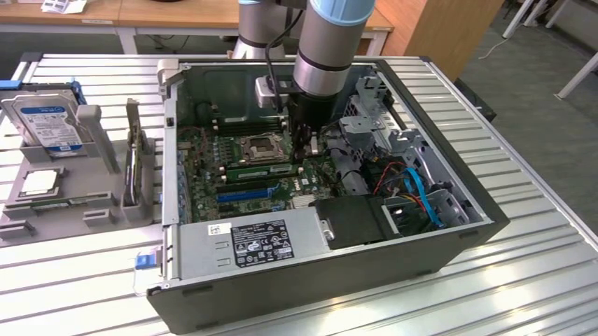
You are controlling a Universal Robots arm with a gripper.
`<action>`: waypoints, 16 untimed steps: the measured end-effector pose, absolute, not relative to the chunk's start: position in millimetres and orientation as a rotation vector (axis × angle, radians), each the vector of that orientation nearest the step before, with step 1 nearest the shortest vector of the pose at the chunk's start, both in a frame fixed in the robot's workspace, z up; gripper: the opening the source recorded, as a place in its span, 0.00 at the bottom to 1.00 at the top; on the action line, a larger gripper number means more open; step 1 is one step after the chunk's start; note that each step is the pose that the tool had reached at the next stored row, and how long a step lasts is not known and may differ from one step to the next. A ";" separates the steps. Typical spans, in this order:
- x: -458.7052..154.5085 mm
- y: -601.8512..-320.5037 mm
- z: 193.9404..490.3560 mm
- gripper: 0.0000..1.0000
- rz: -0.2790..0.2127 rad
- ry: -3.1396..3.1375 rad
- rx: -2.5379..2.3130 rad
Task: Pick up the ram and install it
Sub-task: 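Press down the ram until it locks into place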
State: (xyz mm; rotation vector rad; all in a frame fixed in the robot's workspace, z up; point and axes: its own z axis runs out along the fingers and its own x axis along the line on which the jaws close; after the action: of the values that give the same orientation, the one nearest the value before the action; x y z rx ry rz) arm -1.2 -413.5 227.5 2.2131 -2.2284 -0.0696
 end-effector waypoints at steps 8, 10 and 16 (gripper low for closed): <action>-1.2 -413.5 226.8 0.10 -0.069 -2.228 2.213; -1.2 -413.5 226.5 0.10 -0.069 -2.228 2.213; -1.2 -413.5 225.4 0.10 -0.070 -2.228 2.213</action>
State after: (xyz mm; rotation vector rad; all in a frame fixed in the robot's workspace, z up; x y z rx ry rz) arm -1.2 -413.5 225.4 2.2130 -2.2284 -0.0696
